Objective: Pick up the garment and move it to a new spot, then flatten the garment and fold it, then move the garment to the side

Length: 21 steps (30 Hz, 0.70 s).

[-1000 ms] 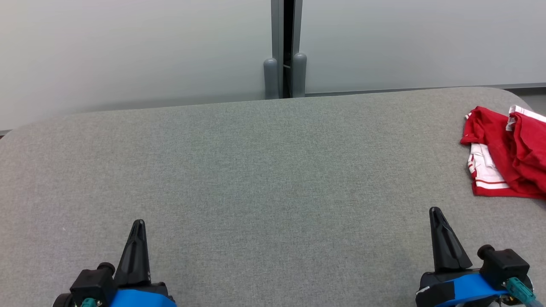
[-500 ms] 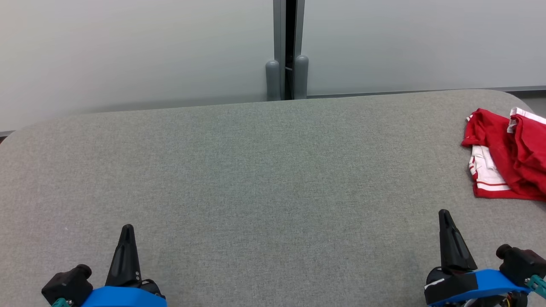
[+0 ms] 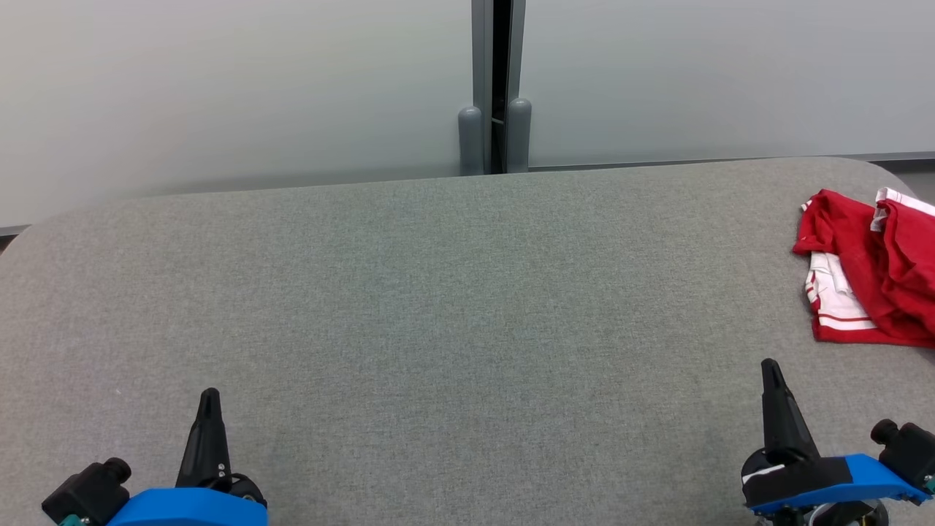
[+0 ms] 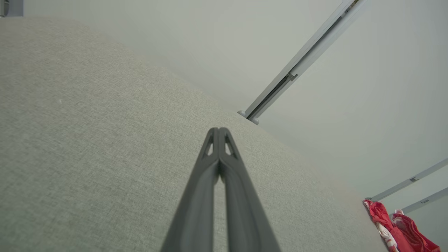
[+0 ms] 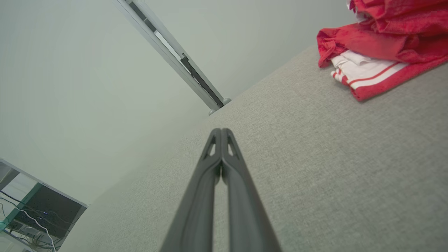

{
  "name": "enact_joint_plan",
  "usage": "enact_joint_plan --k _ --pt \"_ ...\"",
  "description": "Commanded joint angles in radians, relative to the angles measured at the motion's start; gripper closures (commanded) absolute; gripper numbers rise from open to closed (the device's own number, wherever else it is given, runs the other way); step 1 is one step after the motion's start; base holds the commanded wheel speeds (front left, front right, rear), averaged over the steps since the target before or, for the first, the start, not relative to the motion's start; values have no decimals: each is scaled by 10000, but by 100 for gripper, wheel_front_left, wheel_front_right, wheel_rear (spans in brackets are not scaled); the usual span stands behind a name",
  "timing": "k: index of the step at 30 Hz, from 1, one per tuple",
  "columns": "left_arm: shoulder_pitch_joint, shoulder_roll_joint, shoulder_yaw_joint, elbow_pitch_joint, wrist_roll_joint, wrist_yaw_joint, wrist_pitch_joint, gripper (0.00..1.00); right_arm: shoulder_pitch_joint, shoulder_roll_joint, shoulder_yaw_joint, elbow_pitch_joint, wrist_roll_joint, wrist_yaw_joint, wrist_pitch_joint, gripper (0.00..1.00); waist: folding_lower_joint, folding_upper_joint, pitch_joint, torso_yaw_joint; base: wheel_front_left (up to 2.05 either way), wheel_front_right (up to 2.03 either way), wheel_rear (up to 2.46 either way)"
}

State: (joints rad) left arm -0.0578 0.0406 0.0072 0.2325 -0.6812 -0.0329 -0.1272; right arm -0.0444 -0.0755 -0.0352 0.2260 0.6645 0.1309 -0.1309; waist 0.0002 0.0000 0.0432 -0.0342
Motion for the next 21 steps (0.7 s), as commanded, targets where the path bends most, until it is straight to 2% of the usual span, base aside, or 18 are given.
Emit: enact_joint_plan --k 1,21 --pt "-256 67 103 -106 -357 -83 76 100 -240 8 -57 -99 401 -1 96 100 -1 0 -6 6 0 0 0" --pt "-376 85 399 -40 -2973 -348 762 100 -400 74 -266 -16 3060 -1 782 100 -1 0 -93 78 0 0 0"
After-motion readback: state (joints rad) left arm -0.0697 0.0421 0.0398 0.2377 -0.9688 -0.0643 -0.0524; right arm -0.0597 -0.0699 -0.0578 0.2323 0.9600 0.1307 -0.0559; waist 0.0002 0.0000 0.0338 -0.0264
